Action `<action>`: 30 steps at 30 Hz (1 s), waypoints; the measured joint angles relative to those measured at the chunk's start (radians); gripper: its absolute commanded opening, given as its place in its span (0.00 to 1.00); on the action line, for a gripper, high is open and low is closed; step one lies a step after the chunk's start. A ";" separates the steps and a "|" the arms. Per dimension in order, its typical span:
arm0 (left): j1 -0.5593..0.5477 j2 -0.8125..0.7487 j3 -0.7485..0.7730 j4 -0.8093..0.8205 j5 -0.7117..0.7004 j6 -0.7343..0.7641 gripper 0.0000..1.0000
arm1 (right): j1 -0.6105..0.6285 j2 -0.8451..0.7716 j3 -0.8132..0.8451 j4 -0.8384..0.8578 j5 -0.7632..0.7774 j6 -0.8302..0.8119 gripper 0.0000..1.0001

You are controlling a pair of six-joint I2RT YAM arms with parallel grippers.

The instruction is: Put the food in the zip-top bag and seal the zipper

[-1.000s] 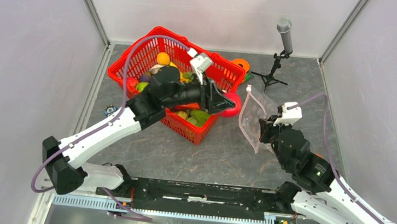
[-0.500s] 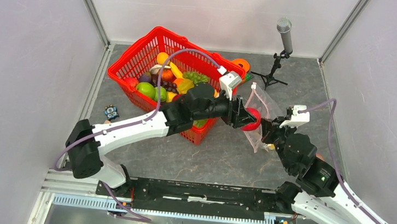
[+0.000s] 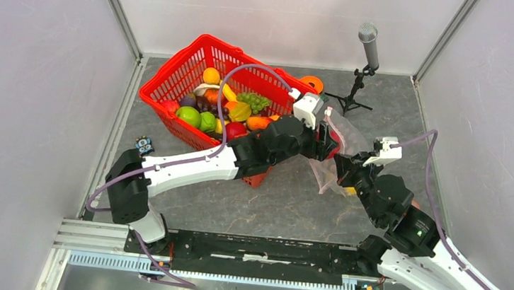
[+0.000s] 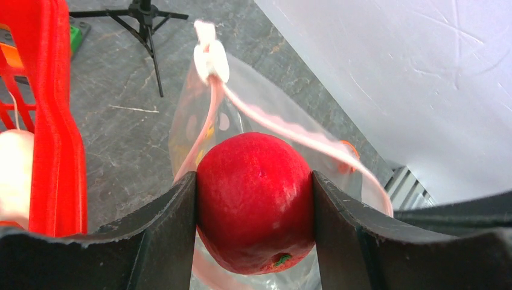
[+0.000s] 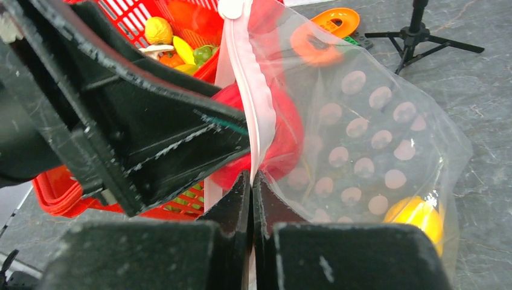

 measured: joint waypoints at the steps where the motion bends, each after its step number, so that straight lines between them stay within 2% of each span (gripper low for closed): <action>1: -0.003 0.009 0.021 -0.018 -0.021 0.000 0.44 | 0.000 0.000 0.000 0.003 -0.008 0.001 0.02; 2: -0.006 0.018 0.041 -0.031 -0.035 0.000 0.47 | 0.000 0.000 0.000 0.006 -0.015 0.002 0.02; 4: -0.011 0.038 0.087 -0.061 -0.051 0.000 0.61 | 0.000 -0.001 -0.001 0.014 -0.023 0.004 0.02; 5: -0.011 0.044 0.102 -0.074 -0.051 0.000 0.73 | 0.000 -0.003 -0.003 0.017 -0.023 0.004 0.02; 6: -0.012 0.050 0.117 -0.085 -0.051 0.000 0.79 | 0.000 -0.005 -0.006 0.019 -0.022 0.005 0.02; 10: -0.013 0.054 0.134 -0.124 -0.040 0.014 0.97 | 0.000 -0.023 -0.016 0.016 -0.001 0.016 0.02; 13: -0.013 0.053 0.134 -0.146 -0.019 0.032 1.00 | 0.000 -0.042 -0.024 0.014 0.027 0.028 0.02; 21: -0.013 0.000 0.129 -0.201 0.032 0.089 1.00 | 0.000 -0.063 -0.036 -0.004 0.090 0.046 0.03; 26: -0.013 -0.119 0.080 -0.198 0.030 0.124 1.00 | 0.000 -0.072 -0.040 -0.015 0.127 0.052 0.03; 30: -0.012 -0.222 0.036 -0.201 -0.031 0.176 1.00 | 0.000 -0.072 -0.039 -0.039 0.143 0.023 0.04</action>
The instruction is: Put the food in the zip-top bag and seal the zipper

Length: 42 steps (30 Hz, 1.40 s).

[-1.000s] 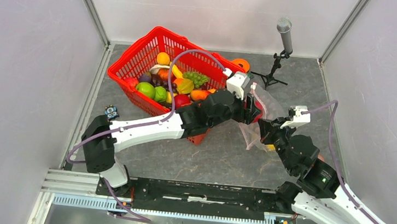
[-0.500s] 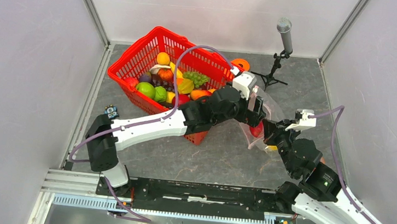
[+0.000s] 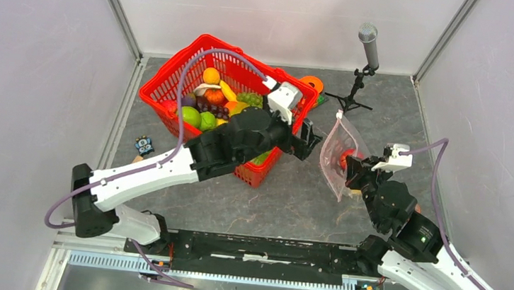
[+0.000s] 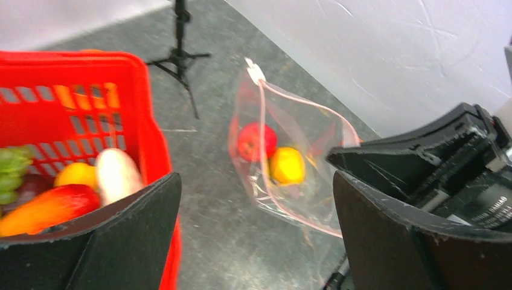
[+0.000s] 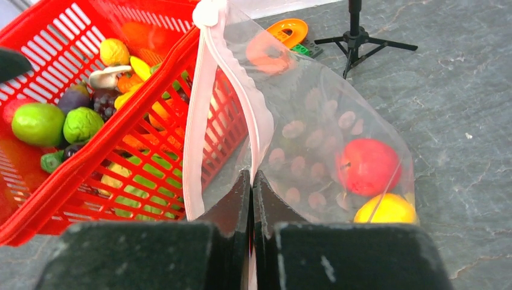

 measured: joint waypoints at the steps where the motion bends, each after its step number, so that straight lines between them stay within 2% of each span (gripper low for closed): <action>1: 0.003 -0.019 -0.006 -0.002 -0.024 0.015 1.00 | 0.000 -0.001 0.000 0.002 -0.006 -0.021 0.03; 6: 0.071 -0.069 -0.016 -0.085 -0.096 0.058 1.00 | 0.000 -0.003 0.000 0.014 -0.035 -0.071 0.04; 12: 0.241 -0.071 -0.038 -0.286 -0.097 0.059 1.00 | 0.000 0.016 0.000 0.014 -0.042 -0.075 0.03; 17: 0.376 -0.063 -0.071 -0.392 -0.063 0.062 1.00 | 0.000 0.029 0.000 0.014 -0.053 -0.076 0.04; 23: 0.466 0.064 -0.051 -0.468 -0.033 0.077 1.00 | 0.000 0.034 0.000 0.014 -0.053 -0.091 0.04; 31: 0.598 0.274 -0.047 -0.524 0.097 0.094 1.00 | 0.000 0.038 0.000 0.014 -0.053 -0.104 0.04; 35: 0.618 0.325 -0.017 -0.523 0.156 0.104 0.84 | 0.000 0.036 0.000 0.014 -0.052 -0.111 0.05; 36: 0.618 0.340 -0.008 -0.523 0.173 0.108 0.74 | 0.000 0.035 0.000 0.014 -0.052 -0.111 0.05; 41: 0.624 0.349 -0.004 -0.522 0.227 0.121 0.48 | 0.000 0.027 0.000 0.013 -0.045 -0.111 0.05; 42: 0.627 0.348 -0.004 -0.522 0.232 0.122 0.37 | 0.000 0.026 0.000 0.013 -0.043 -0.111 0.05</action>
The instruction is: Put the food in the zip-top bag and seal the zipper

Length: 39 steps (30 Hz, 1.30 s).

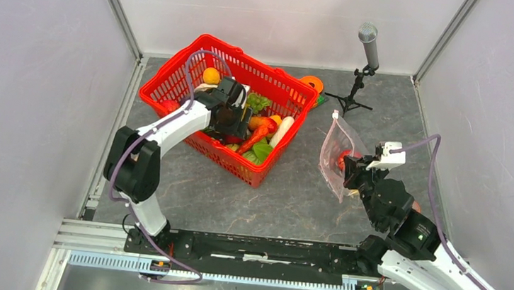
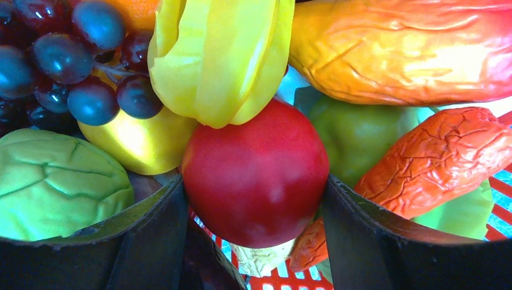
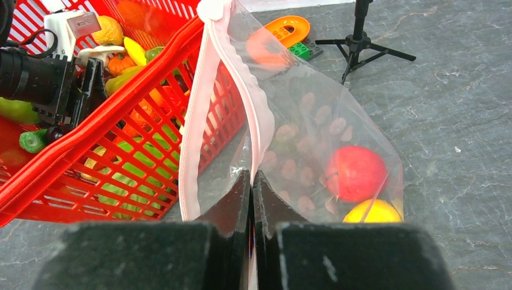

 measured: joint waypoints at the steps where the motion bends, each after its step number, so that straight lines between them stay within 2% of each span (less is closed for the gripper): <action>1: 0.002 -0.003 -0.001 0.000 0.005 0.000 0.28 | 0.000 -0.002 0.000 0.000 0.003 0.000 0.05; 2: 0.002 -0.009 -0.002 -0.001 0.006 0.000 0.26 | 0.000 -0.002 0.000 0.000 0.004 0.000 0.05; 10: -0.001 -0.203 -0.032 0.012 0.020 -0.001 0.28 | 0.000 0.013 0.000 0.002 0.008 -0.004 0.05; 18: -0.001 -0.402 -0.100 0.118 0.052 -0.022 0.30 | 0.000 0.039 0.000 0.010 0.006 -0.003 0.05; 30: -0.016 -0.520 -0.195 0.390 0.351 -0.179 0.33 | 0.000 0.038 -0.006 0.038 -0.009 0.012 0.05; 39: -0.126 -0.524 -0.216 0.550 0.476 -0.255 0.33 | 0.000 0.021 -0.008 0.038 -0.010 0.017 0.05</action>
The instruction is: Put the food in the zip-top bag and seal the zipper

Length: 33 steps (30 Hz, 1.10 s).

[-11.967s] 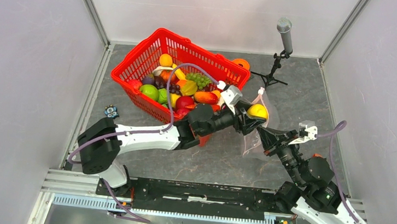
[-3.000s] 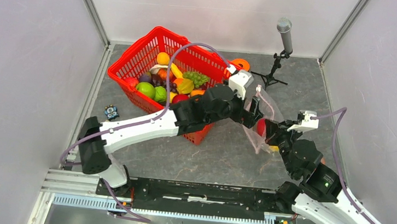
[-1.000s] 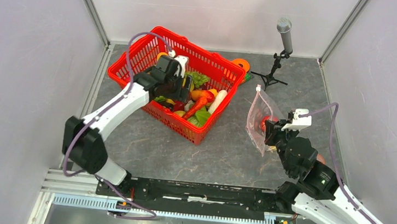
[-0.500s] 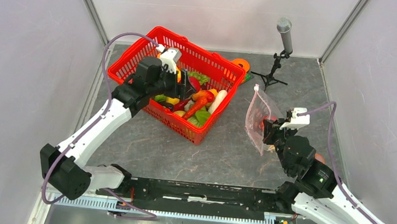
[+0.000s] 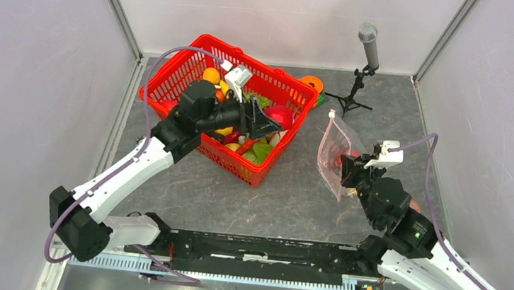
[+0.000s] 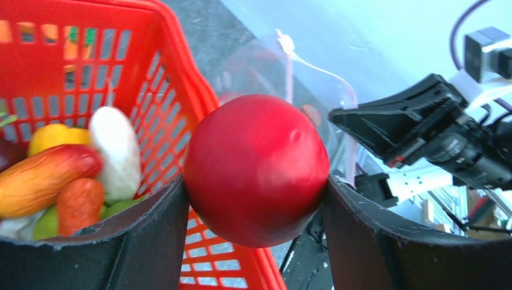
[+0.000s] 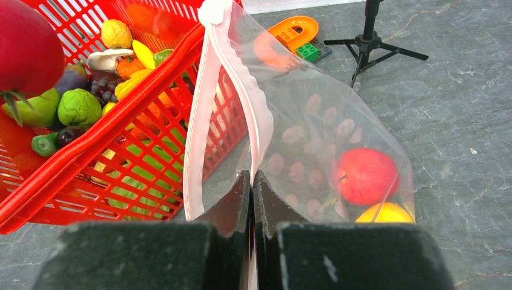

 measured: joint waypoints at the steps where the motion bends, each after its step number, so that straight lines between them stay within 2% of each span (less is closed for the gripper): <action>1: -0.014 0.001 0.000 0.011 0.008 -0.001 0.33 | 0.000 -0.002 -0.002 0.001 0.000 0.002 0.05; 14: -0.308 0.124 0.002 0.148 -0.041 0.064 0.34 | 0.000 -0.036 -0.010 0.000 -0.004 0.011 0.05; 22: -0.404 0.202 0.040 0.229 -0.169 0.109 0.35 | 0.000 -0.036 -0.010 0.000 -0.015 0.014 0.05; 25: -0.431 0.232 0.076 0.217 -0.230 0.170 0.35 | 0.000 -0.037 -0.010 0.001 -0.026 0.014 0.05; 33: -0.535 0.303 0.160 0.140 -0.467 0.481 0.38 | -0.002 -0.046 -0.010 -0.018 -0.026 0.010 0.05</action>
